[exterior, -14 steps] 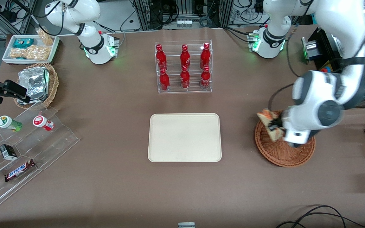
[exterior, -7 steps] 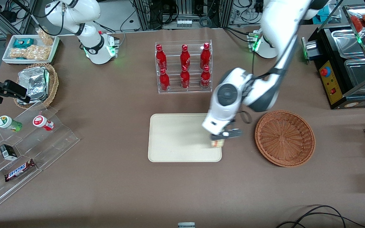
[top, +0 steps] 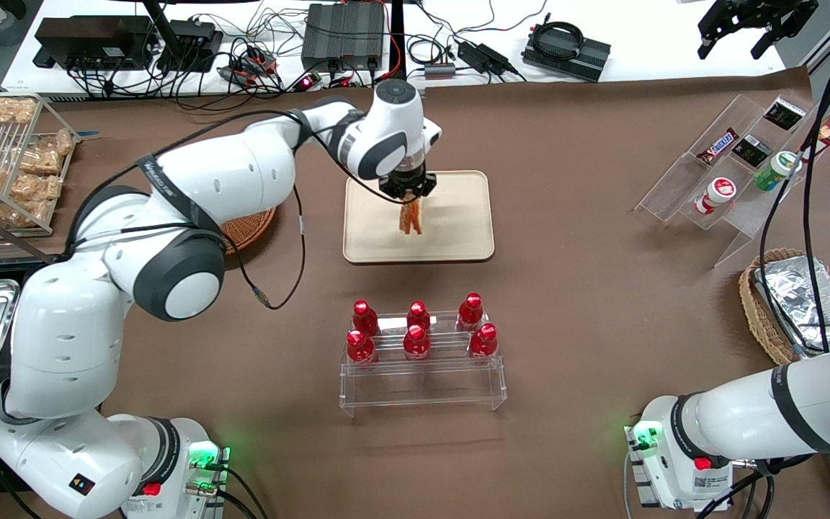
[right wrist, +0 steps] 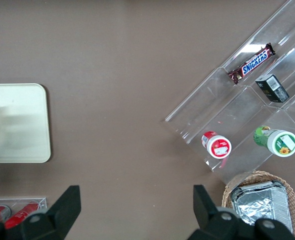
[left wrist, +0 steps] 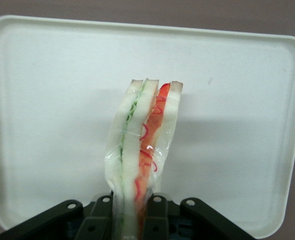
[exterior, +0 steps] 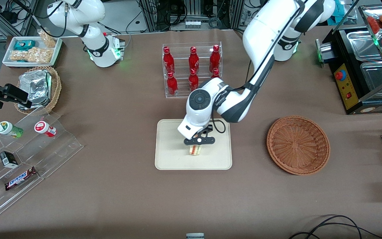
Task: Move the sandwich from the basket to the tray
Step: 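Lower the sandwich onto the tray and open the left gripper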
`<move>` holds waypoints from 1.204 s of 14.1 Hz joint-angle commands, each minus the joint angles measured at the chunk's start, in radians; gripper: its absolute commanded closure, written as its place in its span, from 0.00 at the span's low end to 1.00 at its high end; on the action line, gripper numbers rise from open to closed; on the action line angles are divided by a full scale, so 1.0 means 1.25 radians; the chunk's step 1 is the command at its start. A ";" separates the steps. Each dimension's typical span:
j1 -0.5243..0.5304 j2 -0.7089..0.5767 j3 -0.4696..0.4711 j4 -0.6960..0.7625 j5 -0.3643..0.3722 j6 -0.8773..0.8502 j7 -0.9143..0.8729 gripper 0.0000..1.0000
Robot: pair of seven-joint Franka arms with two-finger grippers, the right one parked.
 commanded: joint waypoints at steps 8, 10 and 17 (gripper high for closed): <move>0.007 0.028 -0.009 0.022 -0.087 0.008 -0.030 0.91; 0.007 0.042 -0.005 0.026 -0.084 0.010 -0.025 0.91; 0.007 0.060 0.022 0.025 -0.060 0.048 -0.022 0.74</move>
